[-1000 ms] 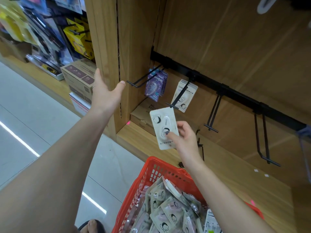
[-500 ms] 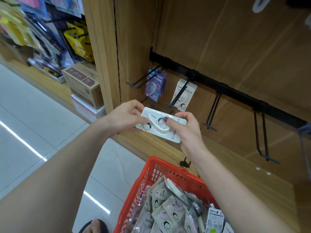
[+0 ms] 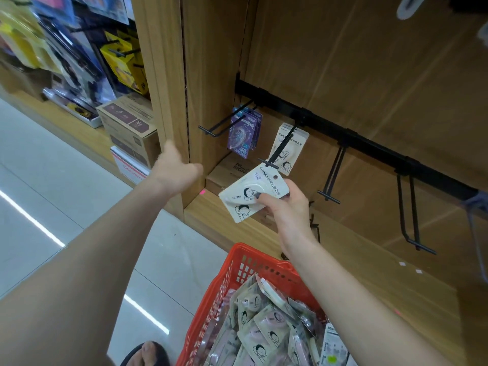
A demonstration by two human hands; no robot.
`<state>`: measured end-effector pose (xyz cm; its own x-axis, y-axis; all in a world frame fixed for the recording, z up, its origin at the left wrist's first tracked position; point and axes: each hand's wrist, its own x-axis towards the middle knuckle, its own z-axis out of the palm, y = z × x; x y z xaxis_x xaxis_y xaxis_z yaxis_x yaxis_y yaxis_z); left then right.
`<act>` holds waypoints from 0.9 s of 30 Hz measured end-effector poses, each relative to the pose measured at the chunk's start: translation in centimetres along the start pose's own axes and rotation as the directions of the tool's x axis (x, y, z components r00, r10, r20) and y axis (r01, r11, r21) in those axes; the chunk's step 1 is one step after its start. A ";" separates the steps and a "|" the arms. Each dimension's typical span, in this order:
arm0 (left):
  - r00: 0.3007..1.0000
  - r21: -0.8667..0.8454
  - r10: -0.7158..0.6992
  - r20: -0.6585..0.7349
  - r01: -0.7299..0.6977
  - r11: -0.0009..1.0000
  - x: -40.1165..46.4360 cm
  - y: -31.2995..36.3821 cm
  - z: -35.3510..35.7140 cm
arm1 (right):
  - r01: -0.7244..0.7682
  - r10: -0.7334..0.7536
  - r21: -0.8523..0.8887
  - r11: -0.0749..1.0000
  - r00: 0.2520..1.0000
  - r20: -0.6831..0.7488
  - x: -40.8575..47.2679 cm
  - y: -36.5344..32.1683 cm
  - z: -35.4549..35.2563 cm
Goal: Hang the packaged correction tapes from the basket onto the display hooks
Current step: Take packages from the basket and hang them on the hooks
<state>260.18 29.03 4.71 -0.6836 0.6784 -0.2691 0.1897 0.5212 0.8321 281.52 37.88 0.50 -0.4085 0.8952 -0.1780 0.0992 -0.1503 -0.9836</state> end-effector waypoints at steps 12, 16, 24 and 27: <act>0.974 -0.339 0.139 -0.179 -0.193 0.921 2.2 0.8 -0.6 | 0.102 -0.102 0.011 0.995 0.995 -0.020 1.9 0.4 0.3; 0.967 -0.344 0.137 -0.216 -0.207 0.916 2.6 0.8 -0.1 | 0.132 -0.134 -0.041 0.990 0.990 -0.042 1.9 0.8 0.3; 0.955 -0.347 0.147 -0.257 -0.234 0.908 2.8 0.8 0.6 | 0.202 -0.207 -0.067 0.977 0.974 -0.092 1.3 1.9 0.4; 0.948 -0.343 0.148 -0.281 -0.243 0.907 2.9 0.8 0.9 | 0.203 -0.211 -0.082 0.976 0.971 -0.109 1.4 2.3 0.4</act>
<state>258.94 31.86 4.15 -0.8179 0.5753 0.0040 0.0968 0.1307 0.9867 280.79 38.59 -2.05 -0.3185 0.9472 0.0377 0.0887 0.0693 -0.9936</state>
